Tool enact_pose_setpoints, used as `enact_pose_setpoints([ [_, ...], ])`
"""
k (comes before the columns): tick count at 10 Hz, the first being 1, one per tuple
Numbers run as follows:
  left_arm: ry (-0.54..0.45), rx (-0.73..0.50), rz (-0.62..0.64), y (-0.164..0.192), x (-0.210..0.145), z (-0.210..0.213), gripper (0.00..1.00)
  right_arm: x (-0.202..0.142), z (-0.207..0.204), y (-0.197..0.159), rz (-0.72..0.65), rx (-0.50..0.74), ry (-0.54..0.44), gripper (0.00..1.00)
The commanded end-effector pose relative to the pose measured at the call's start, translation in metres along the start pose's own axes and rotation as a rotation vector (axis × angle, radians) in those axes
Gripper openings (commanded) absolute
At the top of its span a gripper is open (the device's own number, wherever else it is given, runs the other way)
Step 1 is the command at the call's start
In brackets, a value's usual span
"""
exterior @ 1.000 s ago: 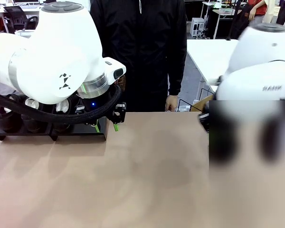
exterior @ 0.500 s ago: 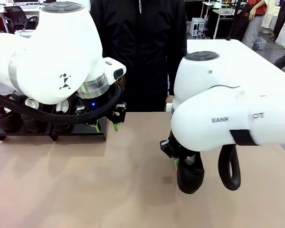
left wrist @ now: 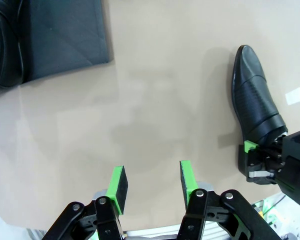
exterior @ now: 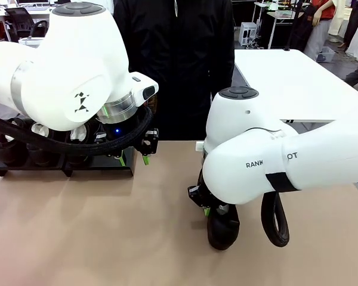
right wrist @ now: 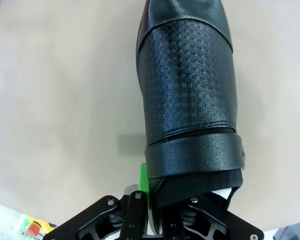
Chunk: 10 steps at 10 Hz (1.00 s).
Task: Organize the shoes by placing them on the stand.
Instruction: Pick up one Shoe and place it in the middle of the table.
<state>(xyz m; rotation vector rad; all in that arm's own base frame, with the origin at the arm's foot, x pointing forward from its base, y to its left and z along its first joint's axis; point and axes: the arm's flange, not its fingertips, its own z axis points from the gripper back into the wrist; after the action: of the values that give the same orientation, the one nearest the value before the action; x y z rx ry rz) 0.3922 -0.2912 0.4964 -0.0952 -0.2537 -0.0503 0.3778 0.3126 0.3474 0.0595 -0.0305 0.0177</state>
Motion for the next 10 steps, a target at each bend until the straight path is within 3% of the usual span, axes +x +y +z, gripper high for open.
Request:
enact_pose_setpoints([
  [1,-0.005,0.007,-0.004,0.003,0.0,0.001,0.57,0.001,-0.004,-0.006,0.005,0.062,0.017,0.12],
  [5,-0.005,0.007,-0.004,0.003,0.0,0.001,0.57,-0.005,0.019,-0.017,-0.003,0.112,-0.031,0.86],
  [6,-0.005,0.007,-0.004,0.003,0.0,0.001,0.57,-0.01,0.027,-0.021,0.0,0.133,-0.021,1.0],
  [8,-0.005,0.007,-0.004,0.003,0.0,0.001,0.57,-0.014,0.037,-0.028,0.023,0.137,0.027,1.0],
  [10,-0.005,0.007,-0.004,0.003,0.0,0.001,0.57,-0.006,0.034,-0.018,-0.001,0.11,-0.012,1.0],
])
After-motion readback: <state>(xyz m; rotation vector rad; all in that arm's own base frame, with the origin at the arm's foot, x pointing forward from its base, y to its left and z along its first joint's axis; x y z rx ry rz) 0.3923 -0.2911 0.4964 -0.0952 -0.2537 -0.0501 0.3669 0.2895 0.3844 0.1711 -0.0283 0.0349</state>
